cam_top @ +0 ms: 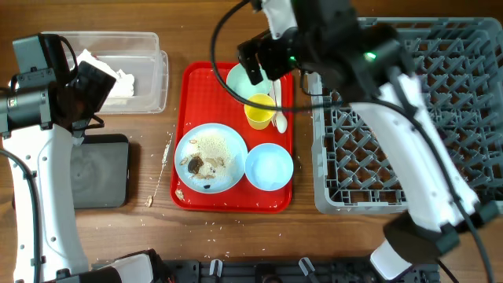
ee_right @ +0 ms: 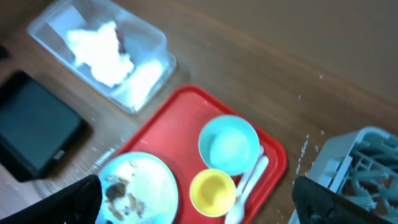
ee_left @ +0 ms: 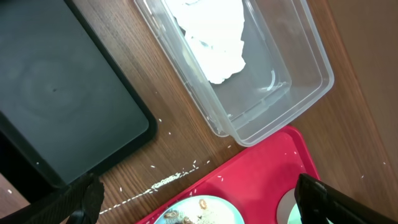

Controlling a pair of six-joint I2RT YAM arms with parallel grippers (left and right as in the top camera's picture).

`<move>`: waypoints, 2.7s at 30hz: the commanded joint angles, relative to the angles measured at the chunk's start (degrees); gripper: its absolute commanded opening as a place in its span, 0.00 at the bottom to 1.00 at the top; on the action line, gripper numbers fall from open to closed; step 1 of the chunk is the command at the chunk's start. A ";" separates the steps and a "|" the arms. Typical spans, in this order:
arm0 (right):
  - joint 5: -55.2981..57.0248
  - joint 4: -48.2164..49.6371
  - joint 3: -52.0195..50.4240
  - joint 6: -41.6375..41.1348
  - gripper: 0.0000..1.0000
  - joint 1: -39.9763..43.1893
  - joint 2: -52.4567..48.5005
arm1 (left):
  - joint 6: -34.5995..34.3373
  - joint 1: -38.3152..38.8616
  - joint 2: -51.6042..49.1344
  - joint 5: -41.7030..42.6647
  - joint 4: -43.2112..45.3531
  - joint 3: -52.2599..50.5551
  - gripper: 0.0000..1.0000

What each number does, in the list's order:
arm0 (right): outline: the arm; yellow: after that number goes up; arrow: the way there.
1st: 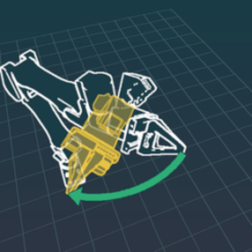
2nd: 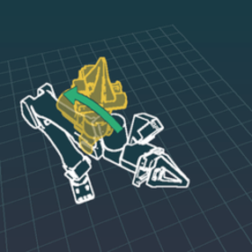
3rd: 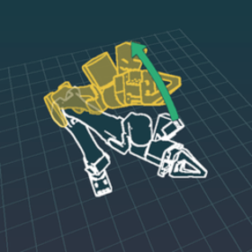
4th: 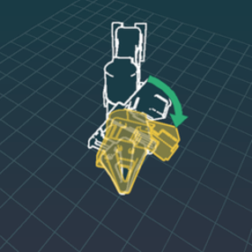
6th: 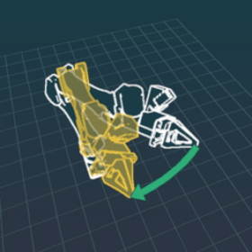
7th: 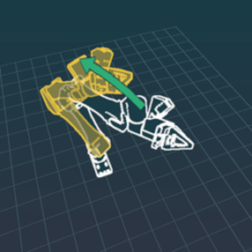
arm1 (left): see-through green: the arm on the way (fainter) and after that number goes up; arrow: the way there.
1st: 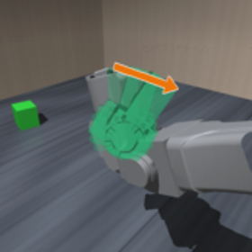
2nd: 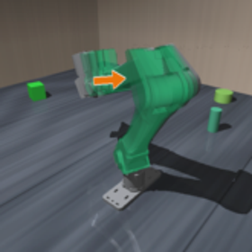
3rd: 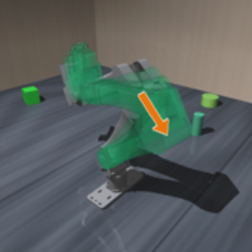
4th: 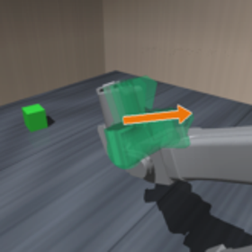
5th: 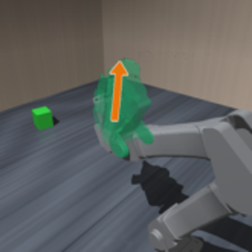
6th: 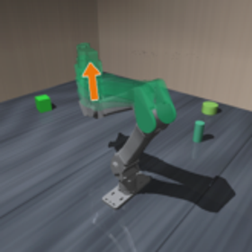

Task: Sort waste into correct bins and load items into the dishwasher rack
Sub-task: 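Raise the right gripper and reach over the yellow cup, then lower the right gripper and grasp the yellow cup, then carry the yellow cup right and set it in the dish rack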

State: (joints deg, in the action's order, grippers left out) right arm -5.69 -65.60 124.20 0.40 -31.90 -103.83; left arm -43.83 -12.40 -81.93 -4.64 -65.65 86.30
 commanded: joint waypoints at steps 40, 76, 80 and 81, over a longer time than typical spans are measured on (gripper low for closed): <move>15.08 -7.56 -4.72 -24.55 0.50 -9.90 -25.38 | 0.07 -0.24 -0.37 -0.76 0.00 -0.04 1.00; 14.67 -12.48 -3.76 -24.30 0.04 -9.68 -22.56 | 0.07 -0.26 -0.37 -0.76 0.02 -0.07 1.00; 14.19 -12.22 -1.97 -23.06 0.04 -8.66 -15.63 | 0.07 -0.24 -0.37 -0.76 0.02 -0.04 1.00; 13.51 -11.80 -1.97 -22.16 0.04 -8.15 -13.84 | 0.07 -0.26 -0.37 -0.76 0.00 -0.07 1.00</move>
State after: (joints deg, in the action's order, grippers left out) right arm 8.99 -78.15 119.48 -23.86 -41.54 -126.10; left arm -43.83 -12.40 -81.93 -4.64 -65.63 86.30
